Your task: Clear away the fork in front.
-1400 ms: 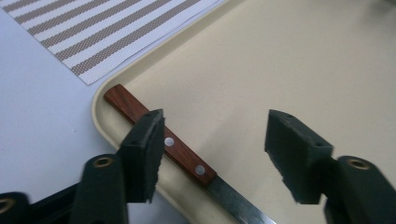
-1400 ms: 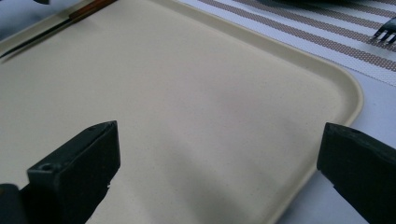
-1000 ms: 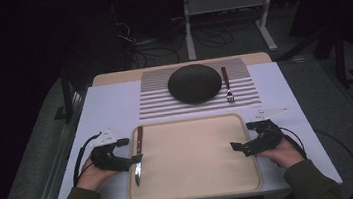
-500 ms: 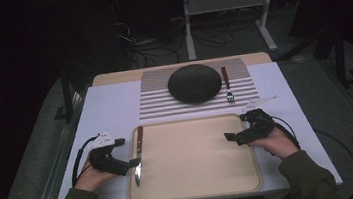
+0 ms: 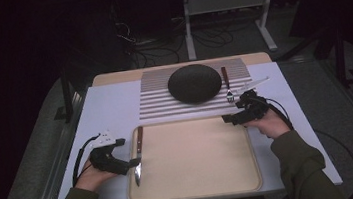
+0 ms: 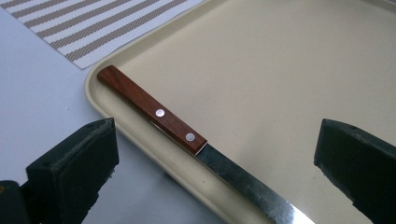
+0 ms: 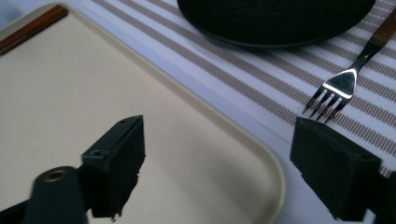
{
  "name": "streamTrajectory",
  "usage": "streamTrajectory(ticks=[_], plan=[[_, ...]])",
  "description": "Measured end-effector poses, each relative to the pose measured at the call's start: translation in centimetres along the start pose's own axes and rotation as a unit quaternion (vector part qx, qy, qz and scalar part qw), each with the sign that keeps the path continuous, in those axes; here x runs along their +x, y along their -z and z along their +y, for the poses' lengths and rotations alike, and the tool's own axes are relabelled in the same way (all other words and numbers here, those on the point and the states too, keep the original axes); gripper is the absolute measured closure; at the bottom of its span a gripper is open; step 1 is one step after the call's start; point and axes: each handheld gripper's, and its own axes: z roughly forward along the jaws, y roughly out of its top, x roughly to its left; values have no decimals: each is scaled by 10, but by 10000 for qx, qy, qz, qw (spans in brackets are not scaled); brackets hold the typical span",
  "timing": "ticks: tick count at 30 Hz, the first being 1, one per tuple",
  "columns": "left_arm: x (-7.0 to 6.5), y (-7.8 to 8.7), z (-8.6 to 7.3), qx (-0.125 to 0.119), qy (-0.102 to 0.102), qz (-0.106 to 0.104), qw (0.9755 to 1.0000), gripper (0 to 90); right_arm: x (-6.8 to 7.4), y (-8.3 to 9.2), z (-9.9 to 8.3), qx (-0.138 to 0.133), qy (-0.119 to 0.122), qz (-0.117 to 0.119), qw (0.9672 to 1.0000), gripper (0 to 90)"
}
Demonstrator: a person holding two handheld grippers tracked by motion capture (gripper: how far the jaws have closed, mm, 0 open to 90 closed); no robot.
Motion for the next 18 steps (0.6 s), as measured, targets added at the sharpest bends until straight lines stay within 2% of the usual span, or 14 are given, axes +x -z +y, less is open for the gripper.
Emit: streamTrajectory(ticks=[3, 6, 11, 12, 13, 18], plan=[[1, 0, 0, 15, 35, -20, 10000, 0, -5, -2, 10, -4, -57, -13, 10000, 230], [1, 0, 1, 13, -12, -10, 10000, 0, -11, -6, 17, 14, -96, -54, 9999, 287], [-1, -2, 1, 24, -31, -71, 10000, 0, -20, -14, 28, 101, -144, -149, 9997, 429], [-1, -2, 1, 24, -31, -71, 10000, 0, -20, -14, 28, 101, -144, -149, 9997, 429], [-2, -2, 1, 52, -46, -61, 10000, 0, -24, -18, 32, 121, -122, -252, 9995, 507], [-1, -1, 1, 32, -23, -47, 10000, 0, -34, -29, 40, 246, -239, -368, 9987, 673]])
